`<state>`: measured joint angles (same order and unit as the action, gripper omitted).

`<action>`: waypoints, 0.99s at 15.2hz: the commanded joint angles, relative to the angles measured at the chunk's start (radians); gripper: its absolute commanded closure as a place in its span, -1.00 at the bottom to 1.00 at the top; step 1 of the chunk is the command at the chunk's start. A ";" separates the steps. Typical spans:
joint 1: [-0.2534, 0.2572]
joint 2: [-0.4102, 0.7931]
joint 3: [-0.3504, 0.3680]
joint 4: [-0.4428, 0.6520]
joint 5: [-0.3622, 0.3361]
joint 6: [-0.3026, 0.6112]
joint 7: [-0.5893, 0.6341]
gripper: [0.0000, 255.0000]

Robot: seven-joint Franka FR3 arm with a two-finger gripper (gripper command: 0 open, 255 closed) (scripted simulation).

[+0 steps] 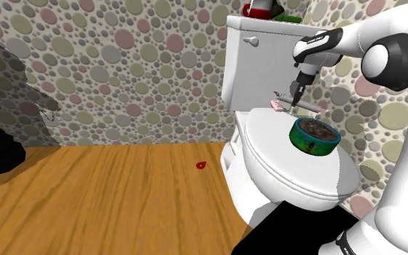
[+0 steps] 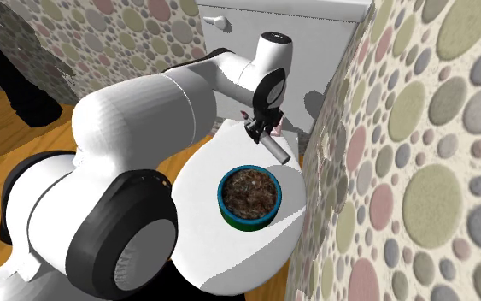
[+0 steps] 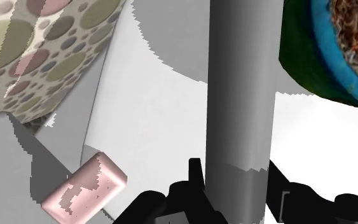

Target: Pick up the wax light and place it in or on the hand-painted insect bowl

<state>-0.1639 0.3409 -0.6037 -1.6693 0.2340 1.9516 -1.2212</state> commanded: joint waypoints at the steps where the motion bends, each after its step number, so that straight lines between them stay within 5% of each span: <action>1: 0.000 -0.007 -0.002 0.019 -0.005 -0.024 0.005 1.00; 10: -0.003 -0.024 -0.010 0.112 -0.021 -0.131 0.018 1.00; 15: 0.069 -0.266 -0.035 -0.172 -0.159 -0.043 0.070 1.00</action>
<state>-0.1077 0.1286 -0.6348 -1.7915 0.1085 1.9009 -1.1656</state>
